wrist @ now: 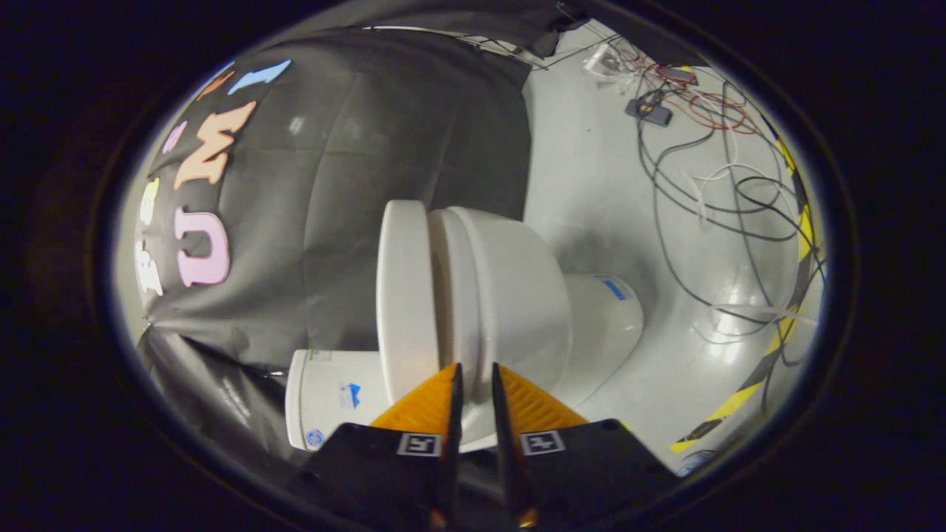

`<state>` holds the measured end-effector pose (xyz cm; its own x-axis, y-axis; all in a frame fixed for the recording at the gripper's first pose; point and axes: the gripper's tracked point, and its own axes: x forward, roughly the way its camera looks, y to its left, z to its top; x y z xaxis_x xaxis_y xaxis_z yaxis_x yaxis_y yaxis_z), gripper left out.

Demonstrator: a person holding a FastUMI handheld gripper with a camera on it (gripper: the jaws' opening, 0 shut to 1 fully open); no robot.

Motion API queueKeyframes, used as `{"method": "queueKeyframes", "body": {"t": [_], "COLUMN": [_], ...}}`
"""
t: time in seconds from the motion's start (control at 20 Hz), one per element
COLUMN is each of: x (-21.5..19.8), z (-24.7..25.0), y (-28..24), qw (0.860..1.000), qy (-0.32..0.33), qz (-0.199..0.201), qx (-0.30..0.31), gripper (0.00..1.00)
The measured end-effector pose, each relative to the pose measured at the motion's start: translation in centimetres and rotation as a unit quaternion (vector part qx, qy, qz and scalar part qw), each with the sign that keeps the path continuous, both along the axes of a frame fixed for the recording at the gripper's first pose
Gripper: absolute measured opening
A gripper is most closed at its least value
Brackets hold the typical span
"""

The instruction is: Open the toilet lid.

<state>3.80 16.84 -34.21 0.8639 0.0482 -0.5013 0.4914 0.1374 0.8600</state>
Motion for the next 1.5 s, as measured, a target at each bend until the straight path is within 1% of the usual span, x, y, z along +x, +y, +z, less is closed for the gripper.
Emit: {"method": "queueKeyframes", "body": {"t": [0.05, 0.15, 0.2, 0.25, 0.3, 0.35, 0.4, 0.45, 0.55, 0.6, 0.65, 0.7, 0.75, 0.85, 0.95, 1.05, 1.15, 1.25, 1.4, 1.5], "x": [0.0, 0.3, 0.7, 0.6, 0.1, 0.8, 1.9, 2.4, 2.1, 3.4, 2.0, 2.0, 2.0, 2.4, 2.7, 3.0, 3.4, 3.9, 4.4, 4.5], "z": [0.5, 1.6, 1.6, 0.3, -1.1, 1.1, 0.7, 0.8, 1.4, 0.9, 1.4, 1.9, 2.6, 4.4, 6.3, 8.8, 10.9, 13.1, 14.8, 15.5], "y": [0.1, 0.5, 1.0, 2.0, 2.8, 3.3, 3.7, 3.6, 3.4, 3.4, 3.4, 3.0, 3.1, 3.2, 3.4, 3.8, 4.4, 5.3, 5.9, 6.3], "qw": [1.000, 1.000, 1.000, 1.000, 0.998, 0.999, 0.999, 0.999, 0.998, 0.997, 0.994, 0.993, 0.993, 0.994, 0.991, 0.984, 0.979, 0.972, 0.964, 0.960], "qy": [-0.006, -0.021, -0.021, 0.005, 0.037, -0.010, -0.001, 0.003, 0.016, 0.028, 0.045, 0.054, 0.055, 0.047, 0.040, 0.032, 0.021, 0.008, 0.002, 0.005], "qz": [-0.009, -0.012, -0.001, 0.029, 0.056, 0.047, 0.035, 0.035, 0.038, 0.038, 0.053, 0.050, 0.043, 0.023, 0.018, 0.019, 0.018, 0.027, 0.041, 0.042], "qx": [0.008, 0.009, 0.004, -0.009, -0.018, 0.004, 0.000, -0.006, -0.036, -0.065, -0.082, -0.095, -0.091, -0.096, -0.128, -0.174, -0.204, -0.234, -0.262, -0.278], "gripper": [0.30, 0.54, 0.66, 0.66, 0.51, 0.36, 0.22, 0.07, 0.07, 0.07, 0.00, 0.00, 0.00, 0.00, 0.00, 0.00, 0.00, 0.01, 0.00, 0.00]}}
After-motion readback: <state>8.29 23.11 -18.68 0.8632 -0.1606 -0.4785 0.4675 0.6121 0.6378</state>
